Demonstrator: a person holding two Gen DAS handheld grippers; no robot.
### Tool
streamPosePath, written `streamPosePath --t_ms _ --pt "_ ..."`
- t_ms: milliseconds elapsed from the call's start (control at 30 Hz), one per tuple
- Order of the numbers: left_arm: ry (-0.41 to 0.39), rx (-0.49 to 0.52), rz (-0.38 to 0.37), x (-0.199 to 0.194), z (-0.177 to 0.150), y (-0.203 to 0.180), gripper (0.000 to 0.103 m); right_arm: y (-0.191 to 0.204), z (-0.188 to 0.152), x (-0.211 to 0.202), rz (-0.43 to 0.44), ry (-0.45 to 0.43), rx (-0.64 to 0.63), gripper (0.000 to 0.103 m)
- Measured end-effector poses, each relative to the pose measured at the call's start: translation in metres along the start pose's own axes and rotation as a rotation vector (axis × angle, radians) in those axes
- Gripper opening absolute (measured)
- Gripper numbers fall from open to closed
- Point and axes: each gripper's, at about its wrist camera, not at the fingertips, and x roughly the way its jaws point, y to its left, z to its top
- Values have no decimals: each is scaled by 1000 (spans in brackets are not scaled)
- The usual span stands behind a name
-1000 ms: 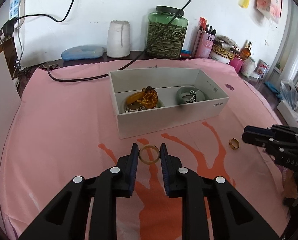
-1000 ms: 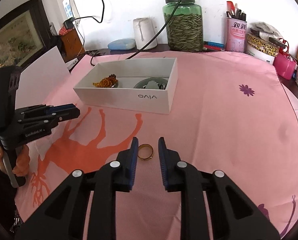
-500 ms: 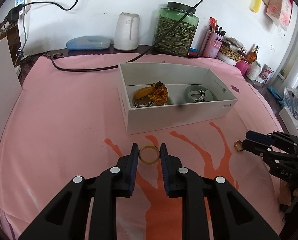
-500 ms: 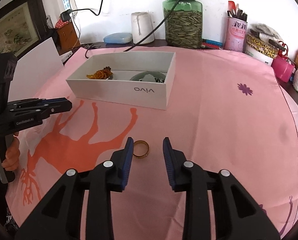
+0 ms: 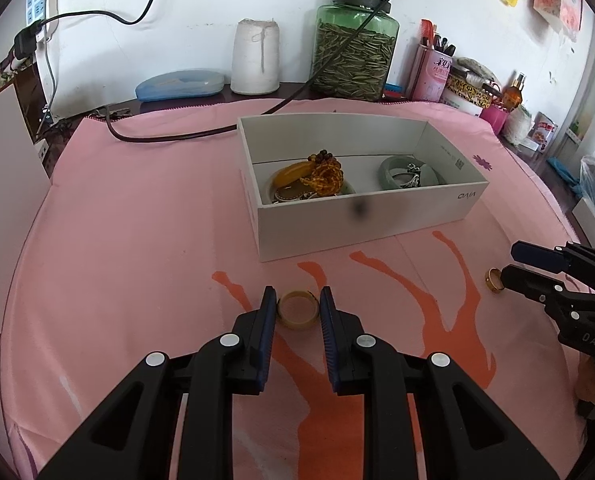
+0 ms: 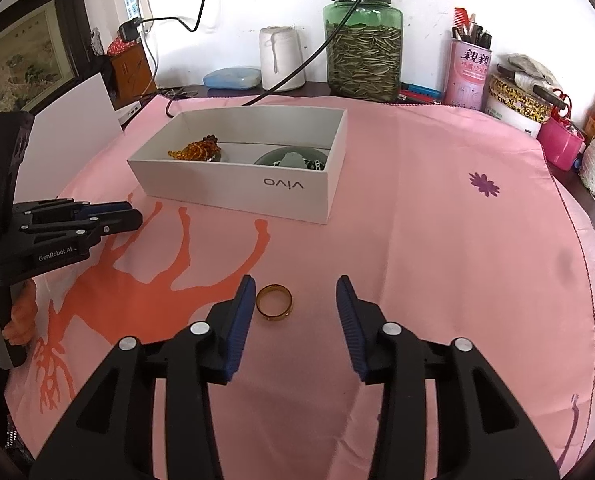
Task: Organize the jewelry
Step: 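Grasp the cream ring with the left gripper while the right closes on the gold ring, then lift both rings and carry them over the white box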
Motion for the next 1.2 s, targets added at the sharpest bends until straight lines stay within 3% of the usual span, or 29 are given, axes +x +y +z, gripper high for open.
streamPosePath --t_ms 167,367,733,1000,1200 --pt "-5 13 14 1 0 -3 22 8 0 9 -15 32 -43 41" --pt "-12 34 26 1 -1 -6 22 13 -1 12 -36 42 -71 20" --pt "-62 38 -57 -25 -4 -13 22 11 0 -16 52 -53 -37 20" --pt "11 79 -58 -10 -12 -25 22 22 -6 -3 58 7 -73 20" --pt "13 89 -46 -7 -15 -26 22 24 -8 2 62 30 -82 20"
